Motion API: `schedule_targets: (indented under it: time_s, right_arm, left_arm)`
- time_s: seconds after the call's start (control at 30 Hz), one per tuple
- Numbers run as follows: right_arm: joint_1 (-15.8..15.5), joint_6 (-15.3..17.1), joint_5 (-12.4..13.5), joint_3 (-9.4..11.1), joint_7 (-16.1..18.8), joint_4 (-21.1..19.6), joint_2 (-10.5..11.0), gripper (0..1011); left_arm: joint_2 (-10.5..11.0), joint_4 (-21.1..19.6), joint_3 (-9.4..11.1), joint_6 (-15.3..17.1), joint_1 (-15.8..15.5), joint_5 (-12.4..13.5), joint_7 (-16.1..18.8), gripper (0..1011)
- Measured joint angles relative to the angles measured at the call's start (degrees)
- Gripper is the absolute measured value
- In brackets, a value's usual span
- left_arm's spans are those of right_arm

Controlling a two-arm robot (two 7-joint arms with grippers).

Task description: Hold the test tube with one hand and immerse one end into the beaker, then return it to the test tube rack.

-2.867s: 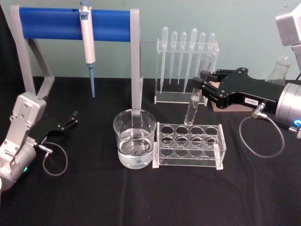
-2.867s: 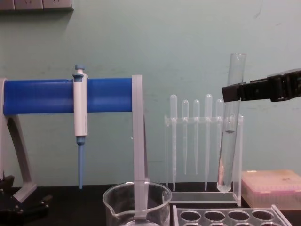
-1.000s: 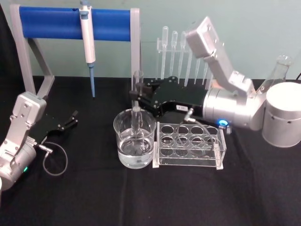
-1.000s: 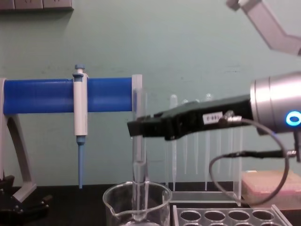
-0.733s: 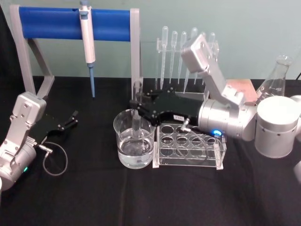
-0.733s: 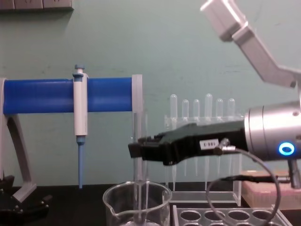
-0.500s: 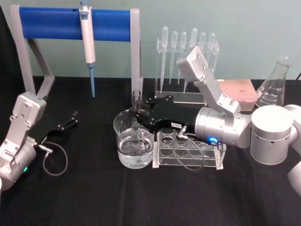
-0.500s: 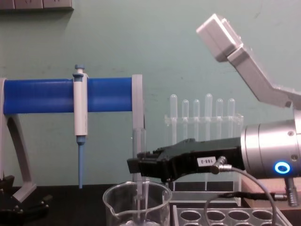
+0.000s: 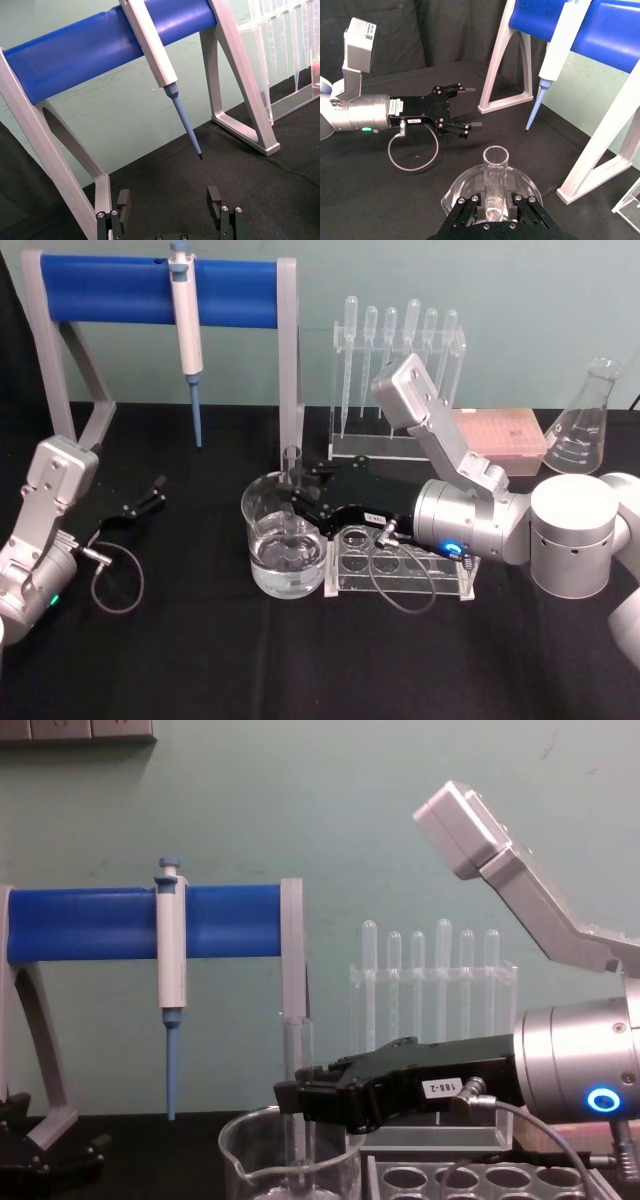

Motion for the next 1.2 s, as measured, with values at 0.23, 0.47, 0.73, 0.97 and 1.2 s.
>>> schedule_targets:
  time_s: [0.23, 0.47, 0.73, 0.97, 1.2]
  right_arm:
    - [-0.2, 0.3, -0.7, 0.3, 0.3, -0.3, -0.1, 222]
    - [-0.2, 0.3, -0.7, 0.3, 0.3, -0.3, -0.1, 222]
    - [-0.2, 0.3, -0.6, 0.3, 0.3, -0.3, 0.0, 222]
    - [-0.2, 0.3, -0.6, 0.2, 0.3, -0.3, 0.0, 222]
    - [-0.2, 0.3, -0.6, 0.2, 0.3, -0.3, 0.0, 222]
  left_arm:
    - [0.0, 0.0, 0.0, 0.0, 0.0, 0.0, 0.0, 1000]
    - [0.0, 0.0, 0.0, 0.0, 0.0, 0.0, 0.0, 1000]
    - [0.0, 0.0, 0.0, 0.0, 0.0, 0.0, 0.0, 1000]
    - [0.0, 0.0, 0.0, 0.0, 0.0, 0.0, 0.0, 1000]
    - [0.0, 0.0, 0.0, 0.0, 0.0, 0.0, 0.0, 1000]
